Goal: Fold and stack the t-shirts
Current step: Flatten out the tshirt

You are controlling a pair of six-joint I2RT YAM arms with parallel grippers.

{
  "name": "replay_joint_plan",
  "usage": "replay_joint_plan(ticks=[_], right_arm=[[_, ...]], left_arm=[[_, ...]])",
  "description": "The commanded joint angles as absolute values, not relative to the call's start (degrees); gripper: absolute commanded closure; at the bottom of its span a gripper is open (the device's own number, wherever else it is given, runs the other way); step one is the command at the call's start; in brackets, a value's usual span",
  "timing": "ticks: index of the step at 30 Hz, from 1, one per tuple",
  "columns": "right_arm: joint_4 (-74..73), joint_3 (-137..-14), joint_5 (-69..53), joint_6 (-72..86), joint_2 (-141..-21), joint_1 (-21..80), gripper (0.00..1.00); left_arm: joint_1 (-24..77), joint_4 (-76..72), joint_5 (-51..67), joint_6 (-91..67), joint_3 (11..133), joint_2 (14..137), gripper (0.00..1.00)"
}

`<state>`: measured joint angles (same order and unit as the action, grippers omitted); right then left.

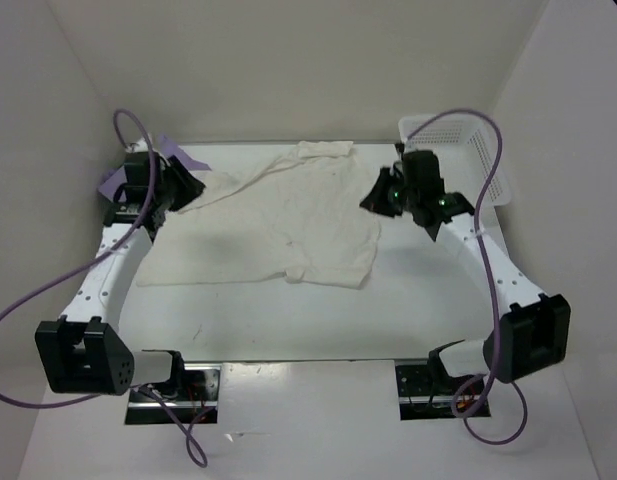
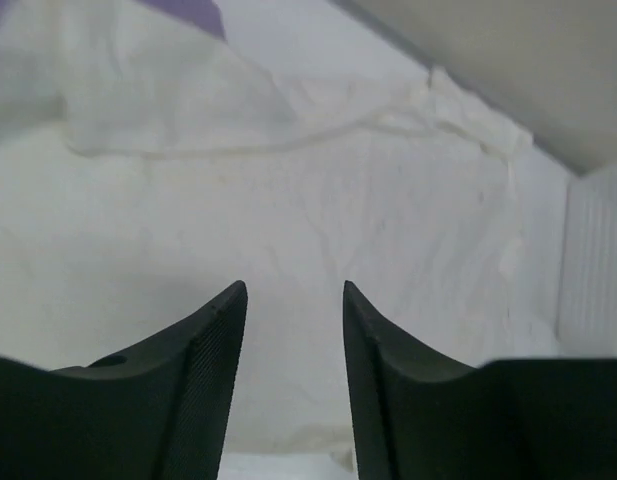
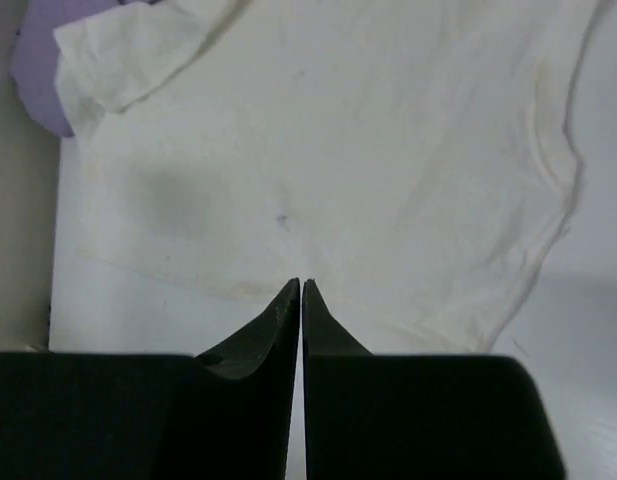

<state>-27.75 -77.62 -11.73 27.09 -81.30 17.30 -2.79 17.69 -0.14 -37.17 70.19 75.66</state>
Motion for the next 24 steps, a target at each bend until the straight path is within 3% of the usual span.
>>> replay_joint_plan(ticks=[1, 3, 4, 8, 15, 20, 22, 24], right_arm=[[-22.3, -59.7, -11.6, 31.9, -74.7, 18.4, 0.94], [-21.8, -53.3, -10.4, 36.3, -70.5, 19.2, 0.8], [-21.2, -47.6, -11.2, 37.8, -69.4, 19.2, 0.68], [-18.3, -36.8, -14.3, 44.1, -66.4, 21.1, 0.51], [-10.4, -29.5, -9.6, 47.4, -66.5, 25.2, 0.31], [-6.5, -31.7, -8.1, 45.3, -72.8, 25.2, 0.3], [-5.3, -33.1, -7.5, 44.0, -77.2, 25.2, 0.38], [-3.0, -34.9, -6.5, 44.0, -79.9, 25.2, 0.53]], left_arm=[[2.4, 15.2, 6.5, -40.6, 61.6, 74.2, 0.51], [7.1, 14.0, 6.5, -42.9, 55.9, 73.7, 0.51], [9.6, 12.9, 6.5, -43.6, 54.5, 73.7, 0.5], [15.8, 10.2, 7.1, -45.6, 49.6, 76.8, 0.44], [21.7, 6.8, 7.1, -46.1, 48.0, 83.3, 0.34], [22.2, 5.5, 8.6, -45.6, 48.0, 87.6, 0.3], [22.2, 5.0, 9.1, -45.1, 48.0, 88.3, 0.29], [22.2, 5.0, 9.1, -45.1, 48.0, 88.9, 0.29]])
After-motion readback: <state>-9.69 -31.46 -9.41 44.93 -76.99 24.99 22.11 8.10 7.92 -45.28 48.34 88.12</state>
